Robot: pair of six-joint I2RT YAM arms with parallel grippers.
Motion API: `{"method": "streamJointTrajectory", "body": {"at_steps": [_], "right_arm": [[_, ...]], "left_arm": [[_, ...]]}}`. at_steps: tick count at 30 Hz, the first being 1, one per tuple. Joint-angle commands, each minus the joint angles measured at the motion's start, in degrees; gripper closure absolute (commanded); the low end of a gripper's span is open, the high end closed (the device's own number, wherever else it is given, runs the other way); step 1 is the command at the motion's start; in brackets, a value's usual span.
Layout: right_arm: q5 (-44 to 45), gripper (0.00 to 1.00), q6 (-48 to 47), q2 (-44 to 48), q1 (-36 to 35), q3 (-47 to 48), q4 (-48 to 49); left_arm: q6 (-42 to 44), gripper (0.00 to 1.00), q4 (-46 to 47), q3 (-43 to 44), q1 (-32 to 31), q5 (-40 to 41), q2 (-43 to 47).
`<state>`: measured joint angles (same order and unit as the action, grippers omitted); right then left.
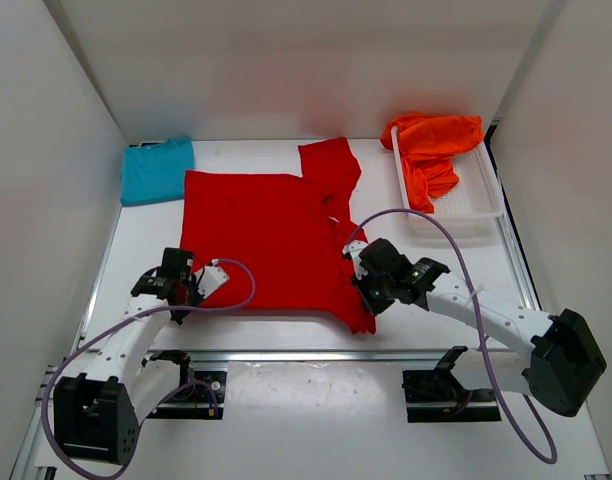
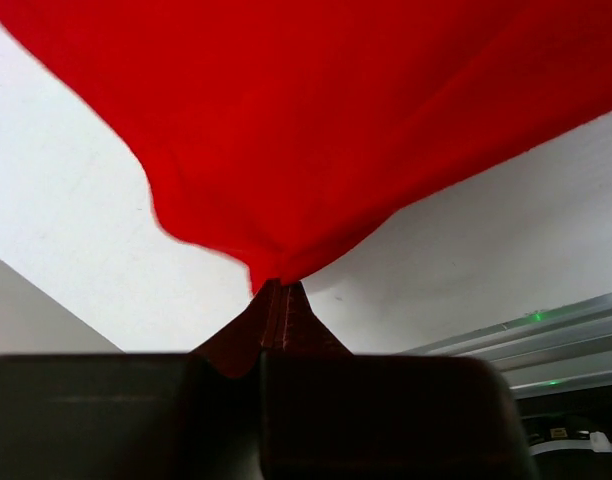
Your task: Fold and stack the t-shirts
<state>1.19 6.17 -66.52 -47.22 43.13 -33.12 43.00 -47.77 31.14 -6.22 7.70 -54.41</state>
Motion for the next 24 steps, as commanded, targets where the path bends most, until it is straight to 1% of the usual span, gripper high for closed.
{"method": "streamJointTrajectory", "body": {"at_steps": [1,5,6,7,8,9,10,11,12,13,14,17,18,19,21,23,24], "right_arm": [[-4.8,0.91,-1.3,-1.7,1.3,0.0,-2.3],[-6.0,0.87,-0.6,0.4,0.2,-2.1,-2.0],[-6.4,0.80,-0.4,0.6,0.0,-2.6,-1.8],[-6.6,0.67,-1.0,0.8,-0.3,-2.2,-1.3],[-7.0,0.59,-0.9,0.5,-0.2,-1.9,-1.2],[-7.3,0.45,-1.1,0.3,0.0,-1.7,-1.5],[-7.7,0.39,-1.3,0.2,0.3,-1.1,-2.4],[-7.6,0.36,-2.0,0.3,1.0,-0.4,-2.8],[-7.5,0.36,-2.0,0.3,2.5,0.2,-2.8],[-7.6,0.37,-2.0,1.6,4.2,0.8,-2.4],[-7.7,0.38,-1.6,2.8,5.6,1.8,-2.1],[-7.2,0.46,1.1,4.0,12.5,3.4,3.8],[-7.0,0.48,1.5,3.3,15.6,4.2,4.7],[-6.8,0.50,3.0,2.3,17.1,4.7,6.5],[-7.1,0.51,3.8,-2.0,19.4,6.3,9.1],[-4.2,0.48,2.9,-5.3,19.4,7.7,13.1],[-3.7,0.46,2.6,-7.6,19.2,7.7,13.4]], "left_arm": [[2.6,1.00,0.6,-1.9,-0.4,3.3,1.1],[5.0,1.00,1.0,-4.3,1.4,4.1,1.9],[5.4,1.00,1.2,-4.4,1.5,4.5,1.8],[5.7,1.00,0.9,-4.9,1.7,4.7,2.5],[5.9,1.00,0.6,-5.0,1.5,4.6,2.6],[6.3,0.95,0.3,-5.7,1.3,4.7,3.0],[6.7,0.86,-0.3,-5.6,1.5,4.9,3.4],[7.3,0.73,-1.4,-5.9,1.7,4.6,4.3],[7.8,0.68,-2.9,-5.9,2.1,4.5,5.7],[8.6,0.61,-3.0,-5.8,2.4,4.3,6.3],[8.9,0.57,-3.8,-5.6,3.5,4.0,8.5],[10.3,0.50,-4.6,-2.9,8.0,0.8,14.3],[10.0,0.49,-4.5,-0.9,10.2,-1.3,15.6],[8.7,0.48,-4.3,1.4,11.9,-3.7,16.0],[5.4,0.48,-2.1,5.4,13.4,-7.1,13.2],[-0.7,0.44,1.3,8.2,13.1,-7.6,9.7],[-1.9,0.43,4.2,8.8,12.1,-7.4,6.6]]}}
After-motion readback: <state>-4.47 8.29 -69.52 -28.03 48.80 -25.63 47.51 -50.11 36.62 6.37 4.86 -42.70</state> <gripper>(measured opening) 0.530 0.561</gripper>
